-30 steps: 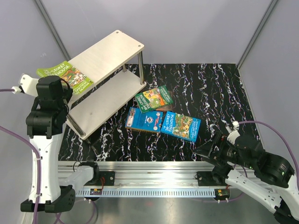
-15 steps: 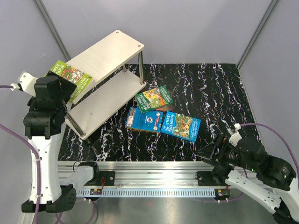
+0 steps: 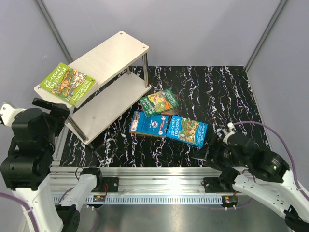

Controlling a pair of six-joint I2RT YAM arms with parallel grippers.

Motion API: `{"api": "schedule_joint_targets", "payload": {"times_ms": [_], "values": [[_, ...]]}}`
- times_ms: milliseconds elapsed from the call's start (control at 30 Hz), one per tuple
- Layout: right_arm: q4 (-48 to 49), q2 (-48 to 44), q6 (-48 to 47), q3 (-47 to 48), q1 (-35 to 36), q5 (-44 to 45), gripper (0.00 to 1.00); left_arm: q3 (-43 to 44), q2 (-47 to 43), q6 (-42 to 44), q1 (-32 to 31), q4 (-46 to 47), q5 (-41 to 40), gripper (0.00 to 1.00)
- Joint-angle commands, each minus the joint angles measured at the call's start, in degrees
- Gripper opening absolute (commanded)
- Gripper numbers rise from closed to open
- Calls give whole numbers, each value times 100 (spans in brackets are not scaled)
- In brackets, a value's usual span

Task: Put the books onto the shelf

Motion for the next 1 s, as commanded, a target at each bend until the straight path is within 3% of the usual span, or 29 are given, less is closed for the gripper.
{"api": "schedule_joint_targets", "payload": {"times_ms": [0, 133, 300, 433, 567, 700, 867, 933, 967], "values": [[909, 553, -294, 90, 16, -2, 91, 347, 7, -145, 27, -567, 578, 87], [1507, 1677, -838, 423, 7, -213, 92, 426, -248, -171, 27, -717, 894, 85], [1560, 3295, -1568, 1618, -63, 192, 100, 50, -503, -189, 27, -779, 1613, 84], [1753, 4340, -2079, 2391, -791, -378, 100, -540, -714, -119, 168, -341, 2344, 84], [2096, 4825, -2140, 2551, -2011, -1186, 100, -577, -575, 65, 185, 109, 2837, 84], [2071, 5299, -2368, 2691, -2497, -1224, 100, -304, -144, 461, 177, 643, 3364, 84], [2123, 5643, -2439, 2525, -2928, -1136, 100, -1249, -11, 549, 81, 1497, 3883, 84], [2210, 5836, -2474, 2428, -3104, -1171, 100, -1410, 85, 619, -366, 1752, 3674, 82], [2220, 5924, -2483, 2428, -3156, -1171, 100, -1446, 146, 637, -681, 1788, 3098, 81]]}}
